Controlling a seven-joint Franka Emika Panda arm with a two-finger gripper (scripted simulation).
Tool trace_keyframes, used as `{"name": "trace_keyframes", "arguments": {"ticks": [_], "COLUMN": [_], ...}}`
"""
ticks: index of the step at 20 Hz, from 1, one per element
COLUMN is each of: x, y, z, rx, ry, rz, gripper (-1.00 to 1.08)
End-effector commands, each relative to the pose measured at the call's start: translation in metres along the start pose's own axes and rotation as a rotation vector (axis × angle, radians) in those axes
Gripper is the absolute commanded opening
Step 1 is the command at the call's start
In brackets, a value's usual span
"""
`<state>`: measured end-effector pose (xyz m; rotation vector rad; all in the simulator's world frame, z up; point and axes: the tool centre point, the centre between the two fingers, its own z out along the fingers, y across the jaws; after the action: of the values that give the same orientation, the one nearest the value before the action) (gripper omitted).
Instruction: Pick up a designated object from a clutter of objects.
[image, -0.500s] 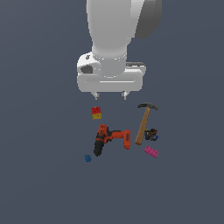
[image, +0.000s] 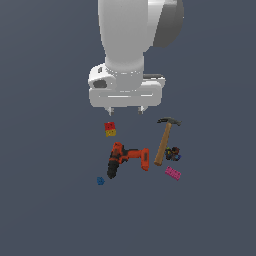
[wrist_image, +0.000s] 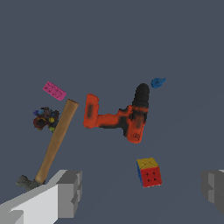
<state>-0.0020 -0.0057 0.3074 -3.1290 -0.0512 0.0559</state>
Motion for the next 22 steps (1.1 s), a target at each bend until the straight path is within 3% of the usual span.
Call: {"name": "trace_keyframes", "arguments": {"ticks": [1, 11, 22], "x": [-0.002, 0.008, 0.056], "y": [0.0, 0.005, 0.035], "z": [0.003, 0.01, 0.056], "rx": [0.003, 0.001, -0.004], "ry": [-0.009, -0.006, 0.006], "rz": [-0.006, -0.025, -0.128], "gripper": [1.0, 1.0, 1.0]}}
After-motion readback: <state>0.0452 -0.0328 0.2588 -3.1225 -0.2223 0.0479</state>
